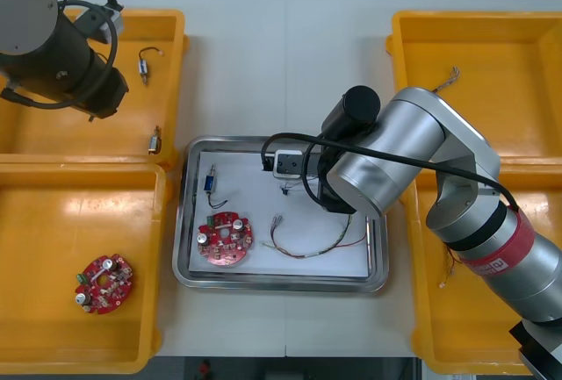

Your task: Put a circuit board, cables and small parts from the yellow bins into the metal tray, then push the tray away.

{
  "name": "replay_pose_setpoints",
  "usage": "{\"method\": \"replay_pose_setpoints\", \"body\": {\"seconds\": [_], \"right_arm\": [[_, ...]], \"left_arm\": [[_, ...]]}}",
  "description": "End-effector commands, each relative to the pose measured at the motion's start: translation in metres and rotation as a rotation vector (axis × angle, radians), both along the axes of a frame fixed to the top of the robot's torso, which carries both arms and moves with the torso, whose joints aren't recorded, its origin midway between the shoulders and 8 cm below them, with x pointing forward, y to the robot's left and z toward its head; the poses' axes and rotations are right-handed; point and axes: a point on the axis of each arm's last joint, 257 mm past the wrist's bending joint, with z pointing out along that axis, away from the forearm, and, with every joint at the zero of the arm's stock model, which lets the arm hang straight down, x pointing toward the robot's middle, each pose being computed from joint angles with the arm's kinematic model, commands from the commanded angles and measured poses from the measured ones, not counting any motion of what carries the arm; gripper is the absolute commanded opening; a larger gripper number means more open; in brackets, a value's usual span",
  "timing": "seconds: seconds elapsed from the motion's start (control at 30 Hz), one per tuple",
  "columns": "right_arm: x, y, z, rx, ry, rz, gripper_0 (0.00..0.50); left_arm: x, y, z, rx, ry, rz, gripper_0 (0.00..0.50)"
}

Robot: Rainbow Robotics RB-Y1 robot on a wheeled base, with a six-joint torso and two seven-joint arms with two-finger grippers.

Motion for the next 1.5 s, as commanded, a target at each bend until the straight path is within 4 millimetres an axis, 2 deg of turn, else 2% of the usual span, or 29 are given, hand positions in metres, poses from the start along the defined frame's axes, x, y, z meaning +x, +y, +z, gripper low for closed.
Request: {"method": "replay_pose_setpoints", "body": {"seconds": [0.03,0.07,0.1,0.4,0.6,0.8,0.97,1.1,1.23,1.27,1.33,1.37,1.43,1.5], "right_arm": [[-0.006,0.020,0.009,0.030,-0.029,0.041,0.384],[-0.006,0.020,0.010,0.030,-0.032,0.040,0.475],[-0.005,0.020,0.011,0.028,-0.037,0.039,0.500],[-0.009,0.017,0.025,0.025,-0.056,0.035,0.500],[-0.022,0.003,0.041,0.015,-0.039,-0.012,0.500],[-0.044,-0.018,0.059,0.063,0.001,-0.181,0.500],[-0.043,-0.014,0.095,0.252,-0.051,-0.306,0.500],[-0.043,-0.015,0.111,0.359,-0.063,-0.380,0.500],[-0.048,-0.035,0.119,0.459,-0.071,-0.493,0.500],[-0.048,-0.035,0.119,0.459,-0.071,-0.493,0.500],[-0.055,-0.057,0.119,0.498,-0.082,-0.569,0.500],[-0.055,-0.057,0.119,0.498,-0.082,-0.569,0.500],[-0.062,-0.083,0.116,0.519,-0.090,-0.647,0.500],[-0.065,-0.096,0.114,0.532,-0.087,-0.692,0.500]], "left_arm": [[-0.003,-0.007,0.010,-0.025,-0.025,-0.008,0.002],[-0.004,-0.007,0.009,-0.025,-0.023,-0.009,0.001],[-0.003,-0.007,0.009,-0.025,-0.024,-0.006,0.002],[-0.004,-0.008,0.009,-0.028,-0.022,-0.007,0.002],[-0.004,-0.008,0.010,-0.031,-0.024,-0.005,0.001],[-0.004,-0.010,0.011,-0.039,-0.027,-0.010,0.002],[-0.005,-0.013,0.012,-0.048,-0.029,-0.011,0.003],[-0.007,-0.015,0.014,-0.055,-0.031,-0.009,0.003],[-0.014,-0.025,0.016,-0.086,-0.028,0.008,0.001],[-0.014,-0.025,0.016,-0.086,-0.028,0.008,0.001],[-0.019,-0.042,0.020,-0.131,-0.043,0.012,0.001],[-0.019,-0.042,0.020,-0.131,-0.043,0.012,0.001],[-0.025,-0.062,0.023,-0.161,-0.057,0.005,0.003],[-0.029,-0.071,0.023,-0.174,-0.064,0.009,0.003]]}}
